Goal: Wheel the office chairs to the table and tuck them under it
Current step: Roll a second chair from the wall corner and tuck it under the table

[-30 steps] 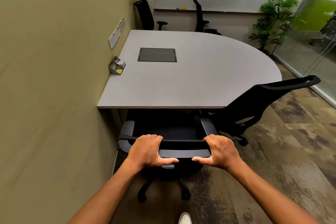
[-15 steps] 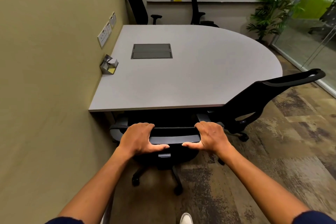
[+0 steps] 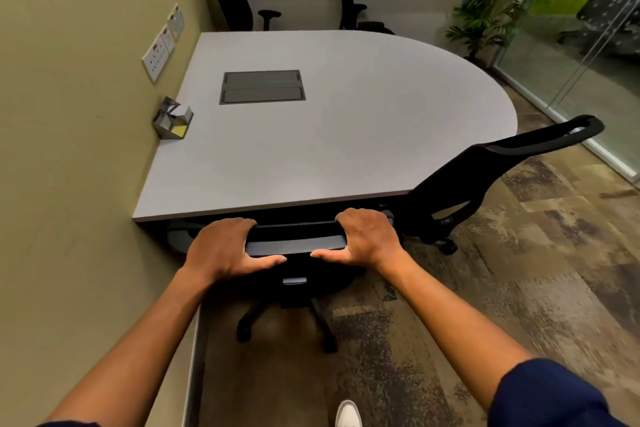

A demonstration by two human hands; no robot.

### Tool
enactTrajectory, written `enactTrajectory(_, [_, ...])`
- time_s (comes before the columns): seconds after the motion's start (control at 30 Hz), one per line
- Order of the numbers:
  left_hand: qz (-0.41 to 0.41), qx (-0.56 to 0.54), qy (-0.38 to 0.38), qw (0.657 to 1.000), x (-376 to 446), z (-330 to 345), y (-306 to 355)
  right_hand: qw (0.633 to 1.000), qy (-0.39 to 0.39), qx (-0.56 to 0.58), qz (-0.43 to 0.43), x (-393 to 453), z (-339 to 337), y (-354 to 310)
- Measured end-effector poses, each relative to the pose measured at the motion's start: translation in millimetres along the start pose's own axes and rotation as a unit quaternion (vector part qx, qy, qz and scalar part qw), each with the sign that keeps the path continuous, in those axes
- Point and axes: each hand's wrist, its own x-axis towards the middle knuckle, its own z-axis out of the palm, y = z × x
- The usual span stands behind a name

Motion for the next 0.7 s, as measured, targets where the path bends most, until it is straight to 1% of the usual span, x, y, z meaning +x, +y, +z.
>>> enactTrajectory(0.1, [0.002,0.003,0.0,1.0,19.9,-0.9,3.7,1.0,0.007,-0.002,0.014,8.5,-1.7,13.4])
enactTrajectory(0.23, [0.01,0.0,-0.005,1.0,36.2,-2.4,-0.8,1.0,0.021,0.0,0.01,17.9,0.3,19.3])
enactTrajectory(0.47, [0.007,0.012,-0.014,1.0,58.4,4.1,-7.8,1.0,0.017,-0.002,0.003,40.7,13.5,31.8])
enactTrajectory(0.6, [0.016,0.005,-0.01,1.0,77.8,3.8,-1.6,0.999,0.026,-0.016,0.007,53.3,13.7,50.9])
enactTrajectory(0.7, [0.007,0.001,-0.013,1.0,86.6,4.8,-5.8,1.0,0.012,-0.017,0.008,67.7,19.4,56.5])
